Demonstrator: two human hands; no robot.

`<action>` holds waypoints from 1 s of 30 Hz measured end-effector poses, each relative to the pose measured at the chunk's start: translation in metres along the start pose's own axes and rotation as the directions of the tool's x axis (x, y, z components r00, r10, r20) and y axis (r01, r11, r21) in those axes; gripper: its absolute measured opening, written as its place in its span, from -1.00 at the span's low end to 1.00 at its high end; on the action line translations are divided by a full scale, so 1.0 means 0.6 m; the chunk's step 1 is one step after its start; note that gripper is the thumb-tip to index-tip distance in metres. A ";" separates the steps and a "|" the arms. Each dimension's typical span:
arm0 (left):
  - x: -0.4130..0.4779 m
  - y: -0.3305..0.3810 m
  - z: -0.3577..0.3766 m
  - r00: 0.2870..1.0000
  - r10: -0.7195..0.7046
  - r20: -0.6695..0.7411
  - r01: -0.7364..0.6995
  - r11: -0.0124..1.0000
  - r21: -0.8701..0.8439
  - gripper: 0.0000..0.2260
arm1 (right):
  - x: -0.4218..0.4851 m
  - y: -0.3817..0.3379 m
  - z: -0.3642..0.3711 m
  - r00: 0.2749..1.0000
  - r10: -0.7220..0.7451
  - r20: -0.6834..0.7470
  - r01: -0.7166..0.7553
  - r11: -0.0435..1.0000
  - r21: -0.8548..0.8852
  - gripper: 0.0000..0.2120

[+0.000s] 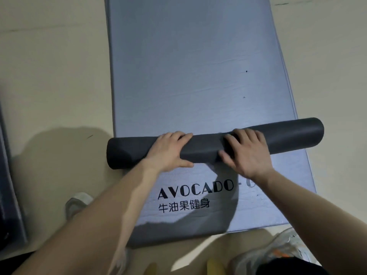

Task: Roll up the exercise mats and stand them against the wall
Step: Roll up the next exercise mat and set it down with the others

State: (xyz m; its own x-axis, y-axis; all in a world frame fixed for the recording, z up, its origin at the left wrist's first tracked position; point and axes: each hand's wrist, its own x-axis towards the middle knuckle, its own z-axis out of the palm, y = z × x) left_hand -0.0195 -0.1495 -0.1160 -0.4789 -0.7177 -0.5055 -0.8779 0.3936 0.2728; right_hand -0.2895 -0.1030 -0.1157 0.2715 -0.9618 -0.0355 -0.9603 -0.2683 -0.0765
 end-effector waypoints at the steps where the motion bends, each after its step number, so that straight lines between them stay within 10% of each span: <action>1: 0.010 -0.010 -0.016 0.999 0.001 0.052 0.002 0.998 -0.056 -0.08 | -0.014 0.002 0.007 0.998 -0.032 0.057 0.033 0.999 -0.019 -0.26; 3: 0.009 -0.011 -0.020 1.000 0.005 0.015 -0.005 1.000 -0.008 -0.11 | -0.012 0.014 0.016 0.981 -0.056 0.184 0.071 0.994 -0.078 0.03; 9: -0.023 0.015 0.037 0.928 -0.096 -0.360 0.160 0.975 0.152 -0.15 | 0.055 0.033 -0.001 0.948 -0.066 0.312 0.090 0.994 -0.063 -0.03; 21: -0.112 0.015 -0.018 0.982 -0.139 0.129 0.152 0.983 -0.099 -0.38 | 0.006 -0.039 -0.080 0.680 -0.093 0.727 -0.026 0.988 0.150 -0.16; 26: -0.070 -0.014 -0.059 0.907 -0.155 0.392 0.274 0.923 -0.271 -0.42 | -0.063 -0.068 -0.080 0.957 0.008 0.289 -0.028 0.997 0.065 -0.27; 30: -0.066 -0.016 -0.071 0.930 -0.318 0.182 0.360 0.885 -0.294 -0.30 | -0.090 -0.086 -0.044 0.946 -0.008 0.324 0.002 1.000 0.020 0.12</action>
State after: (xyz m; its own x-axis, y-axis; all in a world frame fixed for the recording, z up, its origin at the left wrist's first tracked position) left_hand 0.0075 -0.1493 -0.0640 -0.1658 -0.6885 -0.7060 -0.9506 -0.0789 0.3002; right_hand -0.2565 -0.0389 -0.0835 0.2856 -0.8900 -0.3553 -0.9583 -0.2690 -0.0966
